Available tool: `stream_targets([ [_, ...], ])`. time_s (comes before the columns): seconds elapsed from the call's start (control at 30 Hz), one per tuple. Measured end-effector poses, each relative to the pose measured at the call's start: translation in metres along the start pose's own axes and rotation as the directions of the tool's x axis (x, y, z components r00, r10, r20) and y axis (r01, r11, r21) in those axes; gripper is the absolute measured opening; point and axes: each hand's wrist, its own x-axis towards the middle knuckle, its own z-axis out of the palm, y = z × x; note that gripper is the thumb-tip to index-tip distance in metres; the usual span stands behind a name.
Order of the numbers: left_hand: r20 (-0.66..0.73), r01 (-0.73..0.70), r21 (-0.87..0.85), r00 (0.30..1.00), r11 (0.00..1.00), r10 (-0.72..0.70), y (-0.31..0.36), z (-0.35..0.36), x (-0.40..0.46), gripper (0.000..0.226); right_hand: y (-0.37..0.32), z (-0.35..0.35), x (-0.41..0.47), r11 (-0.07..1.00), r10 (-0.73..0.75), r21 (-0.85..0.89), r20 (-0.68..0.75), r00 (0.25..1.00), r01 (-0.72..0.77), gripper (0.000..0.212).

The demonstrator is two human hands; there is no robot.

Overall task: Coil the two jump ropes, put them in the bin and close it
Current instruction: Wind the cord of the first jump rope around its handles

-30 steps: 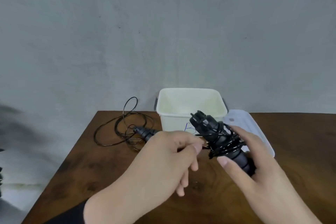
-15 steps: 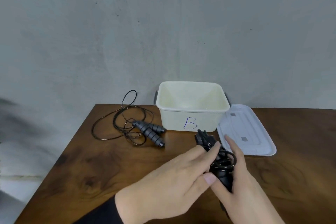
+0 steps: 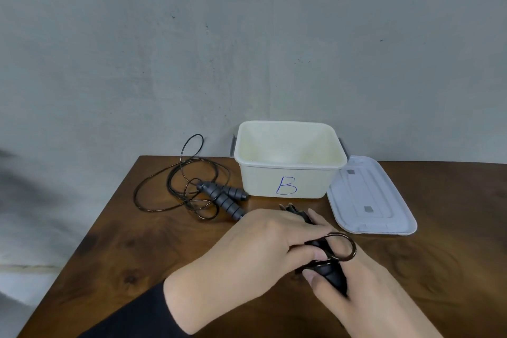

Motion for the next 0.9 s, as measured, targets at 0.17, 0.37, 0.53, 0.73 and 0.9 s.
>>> stream_targets([
  [0.17, -0.245, -0.012, -0.015, 0.969, 1.000, 0.008, 0.001, 0.013, -0.002, 0.019, -0.004, 0.002, 0.003, 0.994, 0.011, 0.107, 0.016, 1.000, -0.013, 0.062],
  [0.37, -0.560, 0.106, -0.212, 0.802, 0.972, -0.210, 0.011, 0.027, -0.015, 0.023, -0.009, 0.003, 0.000, 0.937, 0.071, 0.345, -0.063, 0.996, -0.045, 0.074],
  [0.53, -0.535, 0.160, -0.466, 0.732, 0.870, -0.422, 0.015, 0.017, -0.014, 0.022, -0.012, -0.002, -0.003, 0.896, 0.125, 0.436, -0.071, 0.990, -0.082, 0.076],
  [0.73, -0.465, 0.217, -0.407, 0.786, 0.887, -0.406, 0.014, 0.011, -0.013, 0.018, -0.017, -0.002, -0.004, 0.922, 0.060, 0.386, -0.109, 0.992, -0.013, 0.079],
  [0.9, -0.443, 0.257, -0.336, 0.806, 0.906, -0.393, 0.011, 0.005, -0.014, 0.017, -0.015, -0.002, -0.004, 0.945, -0.005, 0.324, -0.125, 0.992, 0.046, 0.083],
])
